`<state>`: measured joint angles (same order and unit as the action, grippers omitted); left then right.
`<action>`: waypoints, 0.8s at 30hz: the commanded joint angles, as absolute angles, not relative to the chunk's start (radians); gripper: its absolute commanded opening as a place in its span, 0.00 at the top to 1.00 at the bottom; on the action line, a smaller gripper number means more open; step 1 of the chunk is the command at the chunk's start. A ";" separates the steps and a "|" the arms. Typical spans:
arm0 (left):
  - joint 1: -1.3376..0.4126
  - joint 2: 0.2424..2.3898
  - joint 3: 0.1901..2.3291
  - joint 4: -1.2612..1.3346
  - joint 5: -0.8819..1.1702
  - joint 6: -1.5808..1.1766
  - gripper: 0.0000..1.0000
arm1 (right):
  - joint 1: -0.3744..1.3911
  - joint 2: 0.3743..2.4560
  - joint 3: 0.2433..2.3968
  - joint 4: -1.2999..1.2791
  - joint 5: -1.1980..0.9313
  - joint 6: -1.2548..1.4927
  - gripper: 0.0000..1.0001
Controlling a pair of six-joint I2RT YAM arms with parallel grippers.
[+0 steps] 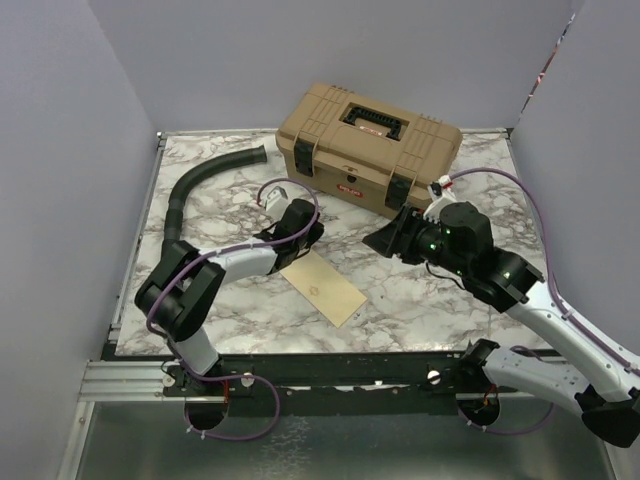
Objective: Place the letter into the envelope and seal it
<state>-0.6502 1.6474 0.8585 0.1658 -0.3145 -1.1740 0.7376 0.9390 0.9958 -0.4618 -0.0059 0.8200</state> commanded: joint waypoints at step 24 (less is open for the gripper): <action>-0.665 1.181 0.854 -0.207 -0.538 -0.926 0.01 | 0.737 0.880 1.103 -0.840 0.326 0.920 0.22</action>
